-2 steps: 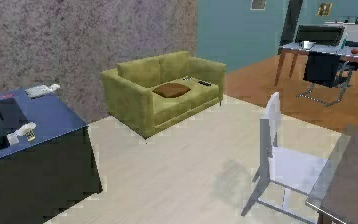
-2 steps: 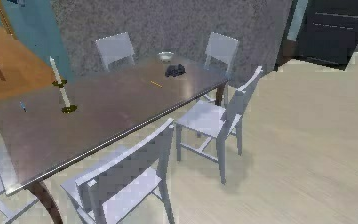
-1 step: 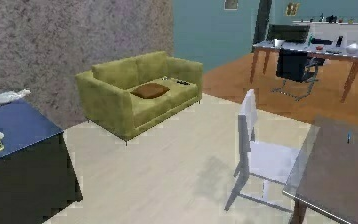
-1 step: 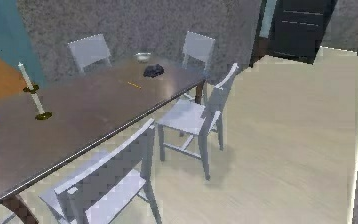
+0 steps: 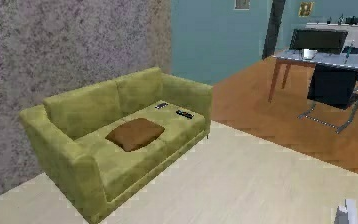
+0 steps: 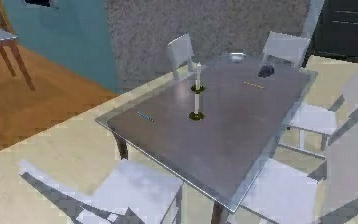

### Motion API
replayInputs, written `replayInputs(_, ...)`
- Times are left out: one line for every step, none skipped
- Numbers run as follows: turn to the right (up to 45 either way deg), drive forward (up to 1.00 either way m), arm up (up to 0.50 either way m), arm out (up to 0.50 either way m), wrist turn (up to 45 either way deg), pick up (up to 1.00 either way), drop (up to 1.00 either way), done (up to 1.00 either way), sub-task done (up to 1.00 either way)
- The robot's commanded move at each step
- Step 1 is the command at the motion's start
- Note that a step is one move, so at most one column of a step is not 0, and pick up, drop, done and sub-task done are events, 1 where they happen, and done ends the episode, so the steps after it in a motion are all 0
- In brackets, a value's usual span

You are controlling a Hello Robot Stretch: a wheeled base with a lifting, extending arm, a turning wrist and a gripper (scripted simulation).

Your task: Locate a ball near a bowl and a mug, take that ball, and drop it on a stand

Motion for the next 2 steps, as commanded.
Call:
replayInputs(3.0,0.00,0.00,0.00,0.0,0.00,0.00,0.00,0.00)
replayInputs(0.0,0.70,0.00,0.00,0.0,0.00,0.00,0.00,0.00)
